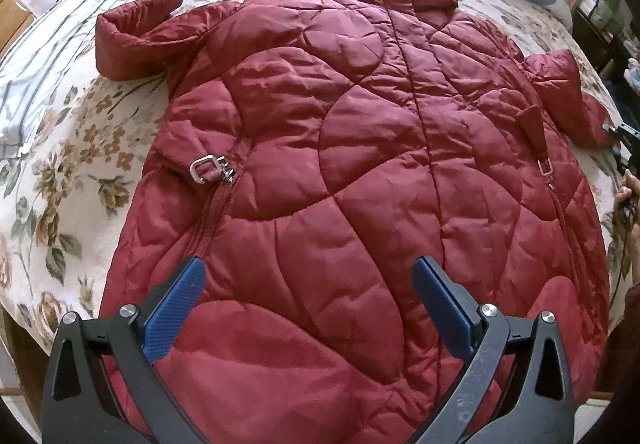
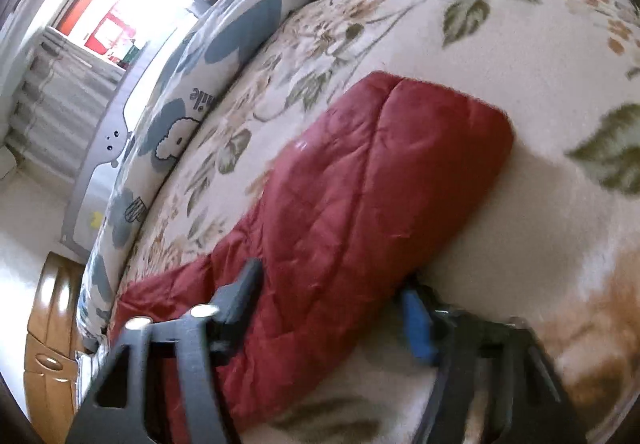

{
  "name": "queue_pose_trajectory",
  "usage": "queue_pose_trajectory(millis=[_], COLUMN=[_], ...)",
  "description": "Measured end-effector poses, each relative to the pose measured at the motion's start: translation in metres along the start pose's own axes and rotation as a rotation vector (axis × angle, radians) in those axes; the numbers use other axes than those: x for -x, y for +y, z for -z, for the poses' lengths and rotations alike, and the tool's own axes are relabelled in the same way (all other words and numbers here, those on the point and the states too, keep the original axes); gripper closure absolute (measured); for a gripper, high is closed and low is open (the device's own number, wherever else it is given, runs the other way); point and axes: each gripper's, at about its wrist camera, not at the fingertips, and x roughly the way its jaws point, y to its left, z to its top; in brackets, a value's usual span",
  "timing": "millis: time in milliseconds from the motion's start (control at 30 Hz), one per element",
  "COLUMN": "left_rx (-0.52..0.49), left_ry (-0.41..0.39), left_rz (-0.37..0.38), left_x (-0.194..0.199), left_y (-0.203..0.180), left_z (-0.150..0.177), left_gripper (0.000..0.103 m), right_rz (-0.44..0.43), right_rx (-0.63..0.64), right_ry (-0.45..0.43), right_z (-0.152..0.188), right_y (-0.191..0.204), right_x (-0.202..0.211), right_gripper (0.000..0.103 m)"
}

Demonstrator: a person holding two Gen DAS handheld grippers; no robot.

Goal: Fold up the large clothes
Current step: 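Grasp the jacket sleeve cuff with the right gripper and lift it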

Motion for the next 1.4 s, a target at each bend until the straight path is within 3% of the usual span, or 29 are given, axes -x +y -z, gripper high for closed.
queue_pose_trajectory(millis=[100, 333, 600, 800, 1133, 1400], left_rx=[0.001, -0.001, 0.026, 0.065, 0.15, 0.229], left_ry=[-0.007, -0.029, -0.051, -0.076, -0.075, -0.028], left_rz=[0.009, 0.032, 0.05, 0.087, 0.252, 0.435], left_x=[-0.001, 0.0, 0.0, 0.0, -0.007, -0.028], left_y=[-0.002, -0.005, 0.008, 0.028, 0.063, 0.084], left_z=[-0.006, -0.014, -0.021, -0.03, -0.048, -0.074], left_gripper=[0.0, 0.0, 0.0, 0.0, 0.0, 0.0], right_rz=[-0.027, -0.156, -0.351, -0.448, -0.495, -0.449], right_rx=[0.033, 0.208, 0.372, 0.488, 0.655, 0.747], right_ry=[-0.029, -0.048, 0.026, 0.134, 0.335, 0.454], right_z=[-0.002, 0.011, 0.056, 0.116, 0.218, 0.276], right_y=[0.01, 0.07, 0.16, 0.228, 0.307, 0.32], right_x=[0.014, 0.051, 0.071, 0.062, 0.014, -0.026], right_gripper=[0.091, 0.095, 0.097, 0.097, 0.097, 0.097])
